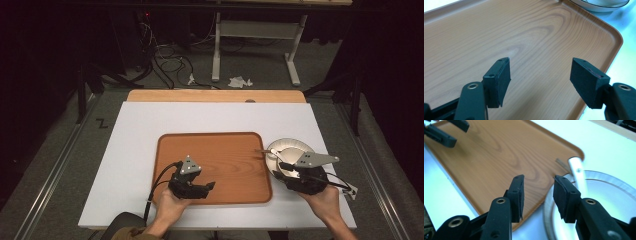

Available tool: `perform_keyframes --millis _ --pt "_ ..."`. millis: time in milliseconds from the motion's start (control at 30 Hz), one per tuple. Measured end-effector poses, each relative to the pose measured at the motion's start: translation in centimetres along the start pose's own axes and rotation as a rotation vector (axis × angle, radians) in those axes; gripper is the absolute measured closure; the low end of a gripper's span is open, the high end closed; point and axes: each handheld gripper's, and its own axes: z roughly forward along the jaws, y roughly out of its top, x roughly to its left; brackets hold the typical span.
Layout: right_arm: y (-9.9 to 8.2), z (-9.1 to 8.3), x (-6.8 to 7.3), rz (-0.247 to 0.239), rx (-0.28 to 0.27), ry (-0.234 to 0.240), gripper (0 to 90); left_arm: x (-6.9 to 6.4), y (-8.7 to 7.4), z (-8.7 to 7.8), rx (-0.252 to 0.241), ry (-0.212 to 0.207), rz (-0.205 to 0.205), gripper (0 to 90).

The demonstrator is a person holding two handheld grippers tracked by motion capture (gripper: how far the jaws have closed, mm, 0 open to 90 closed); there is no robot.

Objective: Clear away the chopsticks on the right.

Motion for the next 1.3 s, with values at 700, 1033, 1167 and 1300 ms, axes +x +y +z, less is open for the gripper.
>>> perform_keyframes --millis 700,1033,1167,1300 --pt "0.4 -2.8 -9.9 0.087 0.069 -0.153 68.9 0.1 0.0 0.2 0.012 0.003 0.001 32.7" --pt "-1.0 -0.1 -13.0 0.089 0.239 -0.166 69.7 0.1 0.0 0.4 0.017 0.003 -0.001 32.7" --pt "-1.5 0.9 -13.9 0.096 0.294 -0.172 70.0 0.2 0.0 0.3 0.017 0.005 -0.001 32.7" --pt "-1.6 1.3 -14.3 0.101 0.318 -0.172 70.0 0.2 0.0 0.4 0.019 0.006 0.000 32.7"
